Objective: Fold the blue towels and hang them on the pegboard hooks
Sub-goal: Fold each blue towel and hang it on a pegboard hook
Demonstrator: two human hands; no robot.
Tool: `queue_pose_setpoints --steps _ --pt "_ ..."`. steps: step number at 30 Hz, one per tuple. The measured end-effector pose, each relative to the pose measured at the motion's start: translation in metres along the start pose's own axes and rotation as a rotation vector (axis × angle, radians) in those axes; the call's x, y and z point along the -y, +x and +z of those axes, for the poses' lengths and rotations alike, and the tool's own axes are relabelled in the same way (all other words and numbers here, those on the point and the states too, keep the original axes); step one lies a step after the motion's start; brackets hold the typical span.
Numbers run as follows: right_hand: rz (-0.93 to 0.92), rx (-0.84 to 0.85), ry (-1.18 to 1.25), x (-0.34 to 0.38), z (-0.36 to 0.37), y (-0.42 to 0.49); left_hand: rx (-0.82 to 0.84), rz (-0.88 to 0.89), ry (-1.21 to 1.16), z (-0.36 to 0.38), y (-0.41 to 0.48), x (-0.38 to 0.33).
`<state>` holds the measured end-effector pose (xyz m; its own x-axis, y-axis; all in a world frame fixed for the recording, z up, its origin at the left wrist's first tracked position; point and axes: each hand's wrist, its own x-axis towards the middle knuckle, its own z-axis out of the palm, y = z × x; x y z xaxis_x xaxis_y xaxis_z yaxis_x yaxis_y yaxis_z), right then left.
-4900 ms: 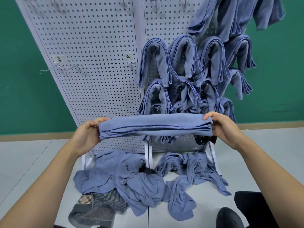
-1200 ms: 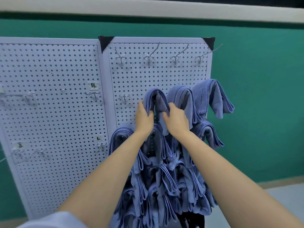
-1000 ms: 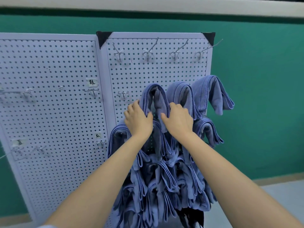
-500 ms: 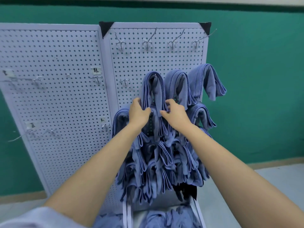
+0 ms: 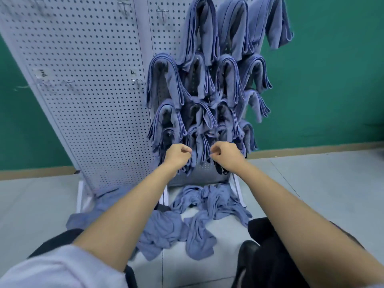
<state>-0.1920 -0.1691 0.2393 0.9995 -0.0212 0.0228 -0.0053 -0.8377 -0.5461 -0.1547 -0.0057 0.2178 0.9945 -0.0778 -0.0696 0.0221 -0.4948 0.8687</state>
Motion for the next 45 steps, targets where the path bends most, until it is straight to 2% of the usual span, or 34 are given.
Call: queue_pose_setpoints --steps 7,12,18,26,28,33,35,38,42,45 --pt "0.171 0.177 0.010 -0.069 0.105 -0.003 0.157 -0.187 0.077 0.057 0.004 0.104" --pt "0.304 0.303 0.003 -0.114 0.172 0.015 0.185 -0.310 0.116 0.098 0.029 0.162" --pt "0.384 0.394 -0.007 -0.160 0.229 0.059 0.239 -0.354 0.174 0.136 0.079 0.210" --pt "0.278 0.416 -0.113 -0.192 0.280 0.146 0.258 -0.233 0.440 0.176 0.168 0.256" --pt "0.256 0.467 -0.158 -0.197 0.290 0.163 0.299 -0.180 0.537 0.183 0.185 0.264" --pt "0.245 0.563 -0.219 -0.204 0.306 0.188 0.386 -0.128 0.594 0.197 0.209 0.284" --pt "0.232 0.551 -0.195 -0.206 0.307 0.189 0.387 -0.130 0.567 0.199 0.211 0.291" --pt "0.202 0.418 -0.087 -0.201 0.299 0.178 0.328 -0.101 0.466 0.194 0.201 0.289" --pt "0.251 0.321 0.109 -0.184 0.271 0.143 0.260 -0.125 0.326 0.170 0.166 0.259" --pt "0.206 0.302 0.144 -0.164 0.233 0.120 0.208 -0.133 0.215 0.146 0.140 0.231"
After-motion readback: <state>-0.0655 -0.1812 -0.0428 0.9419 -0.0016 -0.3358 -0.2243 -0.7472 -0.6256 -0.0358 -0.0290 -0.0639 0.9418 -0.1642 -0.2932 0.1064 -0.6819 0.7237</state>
